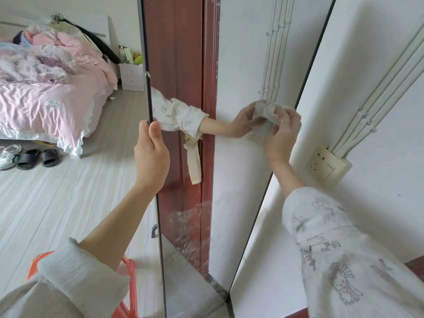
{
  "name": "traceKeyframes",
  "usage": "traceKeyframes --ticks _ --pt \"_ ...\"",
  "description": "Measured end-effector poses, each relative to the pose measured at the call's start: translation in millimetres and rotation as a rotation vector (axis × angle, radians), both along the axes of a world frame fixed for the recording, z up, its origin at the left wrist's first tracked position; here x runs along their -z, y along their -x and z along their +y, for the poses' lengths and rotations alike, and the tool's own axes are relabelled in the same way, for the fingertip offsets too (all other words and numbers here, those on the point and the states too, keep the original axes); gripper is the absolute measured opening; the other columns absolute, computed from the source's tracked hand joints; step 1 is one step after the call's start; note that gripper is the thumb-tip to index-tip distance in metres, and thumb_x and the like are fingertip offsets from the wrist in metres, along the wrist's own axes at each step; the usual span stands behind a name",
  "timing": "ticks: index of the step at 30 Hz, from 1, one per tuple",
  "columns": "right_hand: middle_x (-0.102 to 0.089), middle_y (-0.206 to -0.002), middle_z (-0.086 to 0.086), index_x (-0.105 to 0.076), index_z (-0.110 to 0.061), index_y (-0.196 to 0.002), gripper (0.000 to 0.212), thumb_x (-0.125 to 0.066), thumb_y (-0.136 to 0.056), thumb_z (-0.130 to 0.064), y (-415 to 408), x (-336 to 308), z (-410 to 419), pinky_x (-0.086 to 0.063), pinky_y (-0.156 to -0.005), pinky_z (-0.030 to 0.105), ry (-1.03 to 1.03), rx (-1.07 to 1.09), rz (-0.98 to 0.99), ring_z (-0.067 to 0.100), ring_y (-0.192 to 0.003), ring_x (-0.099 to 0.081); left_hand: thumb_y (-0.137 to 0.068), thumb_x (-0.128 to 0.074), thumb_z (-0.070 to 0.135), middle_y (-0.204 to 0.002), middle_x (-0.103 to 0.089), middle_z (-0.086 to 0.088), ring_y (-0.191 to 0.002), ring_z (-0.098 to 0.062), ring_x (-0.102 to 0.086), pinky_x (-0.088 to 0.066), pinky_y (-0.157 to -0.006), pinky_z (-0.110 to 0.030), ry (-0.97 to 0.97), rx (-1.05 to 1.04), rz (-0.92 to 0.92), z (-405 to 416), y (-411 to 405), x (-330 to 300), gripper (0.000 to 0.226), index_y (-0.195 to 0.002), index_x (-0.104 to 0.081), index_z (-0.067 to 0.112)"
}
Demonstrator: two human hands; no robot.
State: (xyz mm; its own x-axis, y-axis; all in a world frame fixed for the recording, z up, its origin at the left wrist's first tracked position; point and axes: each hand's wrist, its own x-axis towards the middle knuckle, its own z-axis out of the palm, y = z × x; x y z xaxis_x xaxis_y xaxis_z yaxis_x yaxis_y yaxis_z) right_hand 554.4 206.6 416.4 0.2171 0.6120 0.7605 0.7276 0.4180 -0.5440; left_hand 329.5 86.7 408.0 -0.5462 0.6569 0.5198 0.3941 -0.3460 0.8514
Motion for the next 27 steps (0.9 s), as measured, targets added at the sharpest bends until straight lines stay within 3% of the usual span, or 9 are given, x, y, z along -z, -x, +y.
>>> traceKeyframes --ticks 4,7,8,10,15,19,22,25,27 --pt "-0.048 -0.117 0.024 -0.060 0.001 -0.100 0.038 -0.040 -0.070 0.012 -8.6 87.0 -19.8 -0.026 -0.098 0.019 0.130 0.037 -0.140 0.039 -0.109 -0.045 -0.102 -0.022 0.023 -0.061 -0.026 0.007 -0.049 0.001 -0.033 -0.033 -0.052 -0.010 -0.020 0.002 0.004 0.9 0.5 0.7 0.034 -0.068 -0.025 0.022" --pt "-0.047 -0.119 0.019 -0.061 -0.001 -0.103 0.046 -0.040 -0.069 0.021 -12.6 145.9 -46.4 -0.041 -0.097 0.037 0.396 -0.013 -0.215 0.034 -0.114 -0.042 -0.102 -0.023 0.023 -0.061 -0.025 0.007 -0.049 0.001 -0.033 -0.032 -0.052 -0.010 -0.033 0.006 -0.001 0.9 -0.7 1.8 0.035 -0.067 -0.024 0.022" --pt "-0.046 -0.121 0.017 -0.061 -0.001 -0.106 0.046 -0.039 -0.071 0.020 -13.5 156.0 -51.8 -0.042 -0.095 0.036 0.457 -0.026 -0.231 0.031 -0.116 -0.041 -0.102 -0.023 0.023 -0.061 -0.025 0.007 -0.049 0.001 -0.033 -0.032 -0.051 -0.010 -0.035 0.007 -0.001 0.5 -1.2 1.7 0.035 -0.067 -0.024 0.022" --pt "-0.046 -0.121 0.015 -0.059 0.001 -0.108 0.042 -0.040 -0.075 0.018 -13.2 157.6 -53.2 -0.041 -0.091 0.031 0.493 -0.018 -0.247 0.030 -0.115 -0.042 -0.102 -0.023 0.023 -0.061 -0.025 0.007 -0.048 0.002 -0.033 -0.032 -0.051 -0.010 -0.033 0.009 0.003 -0.2 -1.4 1.1 0.034 -0.067 -0.024 0.022" --pt "-0.050 -0.112 0.021 -0.055 0.004 -0.108 0.033 -0.043 -0.079 0.013 -14.4 121.1 -32.9 -0.042 -0.085 0.042 0.428 0.093 -0.213 0.038 -0.106 -0.047 -0.102 -0.022 0.023 -0.062 -0.026 0.007 -0.049 0.003 -0.034 -0.032 -0.053 -0.008 -0.020 0.022 0.012 -1.8 -0.1 2.1 0.033 -0.069 -0.026 0.022" --pt "-0.049 -0.113 0.023 -0.054 0.006 -0.108 0.033 -0.041 -0.079 0.015 -11.7 109.7 -30.9 -0.038 -0.085 0.037 0.376 0.109 -0.176 0.038 -0.106 -0.046 -0.102 -0.022 0.024 -0.062 -0.026 0.007 -0.050 0.002 -0.033 -0.032 -0.053 -0.009 -0.012 0.026 0.011 -3.2 -1.2 2.1 0.033 -0.069 -0.025 0.023" --pt "-0.048 -0.115 0.021 -0.056 0.004 -0.112 0.037 -0.041 -0.079 0.014 -10.4 133.8 -44.6 -0.036 -0.085 0.030 0.485 0.040 -0.246 0.035 -0.109 -0.045 -0.102 -0.022 0.024 -0.062 -0.026 0.007 -0.049 0.002 -0.033 -0.031 -0.051 -0.009 -0.003 0.034 0.008 -2.9 -0.4 1.9 0.033 -0.069 -0.026 0.022" --pt "-0.050 -0.115 0.018 -0.056 0.001 -0.116 0.036 -0.044 -0.083 0.006 -21.9 154.4 -51.6 -0.042 -0.084 0.036 0.653 -0.018 -0.368 0.034 -0.110 -0.047 -0.102 -0.022 0.024 -0.061 -0.026 0.006 -0.049 0.001 -0.033 -0.031 -0.050 -0.010 -0.004 0.038 0.008 -3.0 -0.7 2.6 0.033 -0.069 -0.026 0.022" --pt "-0.051 -0.117 0.016 -0.057 -0.001 -0.115 0.033 -0.045 -0.084 0.000 -30.8 146.3 -49.5 -0.042 -0.084 0.037 0.667 0.058 -0.383 0.033 -0.112 -0.046 -0.102 -0.022 0.024 -0.061 -0.026 0.006 -0.049 0.001 -0.033 -0.031 -0.051 -0.009 -0.006 0.037 0.010 -3.6 -1.0 2.6 0.033 -0.069 -0.025 0.022"
